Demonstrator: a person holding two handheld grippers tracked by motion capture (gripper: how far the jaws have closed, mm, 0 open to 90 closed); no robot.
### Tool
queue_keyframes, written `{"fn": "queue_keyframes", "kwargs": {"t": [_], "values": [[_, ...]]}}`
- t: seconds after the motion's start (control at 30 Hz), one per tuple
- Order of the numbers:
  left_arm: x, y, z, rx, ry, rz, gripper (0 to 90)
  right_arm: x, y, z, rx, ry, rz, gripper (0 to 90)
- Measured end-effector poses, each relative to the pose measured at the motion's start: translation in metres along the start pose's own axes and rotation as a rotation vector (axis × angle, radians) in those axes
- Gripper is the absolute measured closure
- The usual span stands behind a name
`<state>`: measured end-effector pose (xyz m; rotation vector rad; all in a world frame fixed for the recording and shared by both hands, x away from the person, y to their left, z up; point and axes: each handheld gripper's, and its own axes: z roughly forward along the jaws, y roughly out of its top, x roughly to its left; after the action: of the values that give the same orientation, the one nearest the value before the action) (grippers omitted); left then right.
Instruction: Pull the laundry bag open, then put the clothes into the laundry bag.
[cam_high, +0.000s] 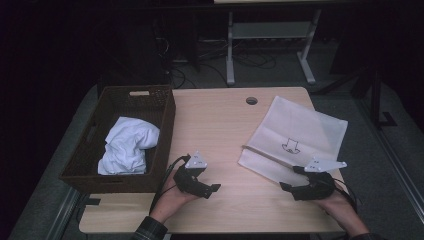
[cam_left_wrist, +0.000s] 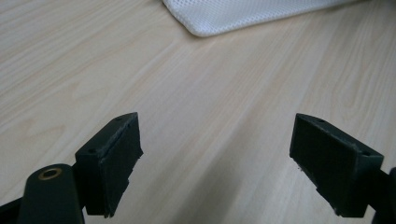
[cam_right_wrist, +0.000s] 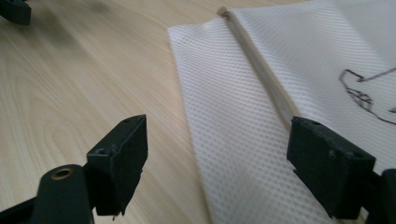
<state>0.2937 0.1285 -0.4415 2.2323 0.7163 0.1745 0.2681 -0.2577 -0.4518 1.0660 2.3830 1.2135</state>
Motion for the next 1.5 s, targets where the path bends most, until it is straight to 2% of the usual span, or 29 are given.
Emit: {"fn": "queue_keyframes", "kwargs": {"t": [0.13,0.27,0.5,0.87,1.2,1.3,1.4,1.5], "values": [[-0.001,-0.003,-0.006,-0.005,0.001,-0.004,16.1,0.007,0.002,0.007,0.013,0.019,-0.022,19.7],[-0.001,-0.005,-0.010,0.007,0.003,-0.002,16.1,0.011,0.003,0.010,0.014,0.044,-0.022,19.3],[0.000,0.001,-0.018,0.028,-0.003,0.010,16.1,0.018,0.005,0.017,0.019,0.082,-0.038,18.0],[0.014,0.012,-0.031,0.024,0.008,0.006,16.1,0.024,0.000,0.019,0.041,0.116,-0.065,16.9],[0.031,0.021,-0.042,-0.007,0.035,0.001,16.1,0.025,-0.001,0.018,0.036,0.114,-0.067,16.5],[0.035,0.024,-0.046,-0.029,0.021,-0.007,16.3,0.025,-0.001,0.018,0.036,0.114,-0.067,15.8],[0.036,0.026,-0.048,-0.021,0.032,0.000,16.3,0.025,-0.001,0.018,0.036,0.113,-0.063,15.0],[0.039,0.027,-0.051,-0.018,0.028,-0.016,16.2,0.026,-0.002,0.019,0.038,0.120,-0.067,13.6]]}}
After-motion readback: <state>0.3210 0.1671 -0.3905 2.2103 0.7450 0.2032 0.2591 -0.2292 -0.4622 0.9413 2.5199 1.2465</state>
